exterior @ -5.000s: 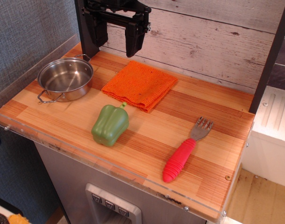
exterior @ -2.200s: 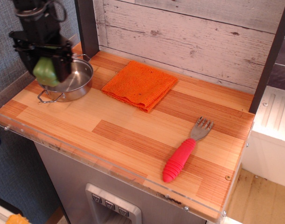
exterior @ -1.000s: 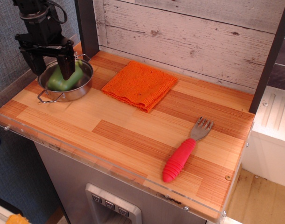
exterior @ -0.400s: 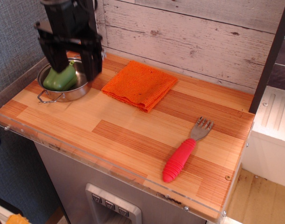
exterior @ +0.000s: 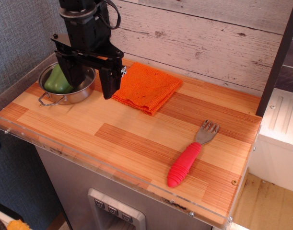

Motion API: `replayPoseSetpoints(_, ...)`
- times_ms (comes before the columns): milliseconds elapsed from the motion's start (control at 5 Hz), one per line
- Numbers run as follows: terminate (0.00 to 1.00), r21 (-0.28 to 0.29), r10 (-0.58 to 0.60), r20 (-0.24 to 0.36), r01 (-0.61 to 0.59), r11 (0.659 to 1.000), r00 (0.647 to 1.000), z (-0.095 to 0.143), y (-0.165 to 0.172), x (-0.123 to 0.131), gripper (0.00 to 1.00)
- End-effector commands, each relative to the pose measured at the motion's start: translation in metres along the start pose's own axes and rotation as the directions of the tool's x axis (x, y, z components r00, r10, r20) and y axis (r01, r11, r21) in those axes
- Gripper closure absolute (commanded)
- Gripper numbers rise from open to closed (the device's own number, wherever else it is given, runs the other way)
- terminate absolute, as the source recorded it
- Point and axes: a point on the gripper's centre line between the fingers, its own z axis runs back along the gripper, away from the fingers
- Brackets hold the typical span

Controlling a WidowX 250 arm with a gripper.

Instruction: Place the green pepper in the pot

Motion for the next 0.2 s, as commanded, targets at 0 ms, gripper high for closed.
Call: replayPoseSetpoints(0,1.00,0.010,-0.010,0.029,0.009,1.000,1.000,0.0087,0.0004,-0.0019,0.00)
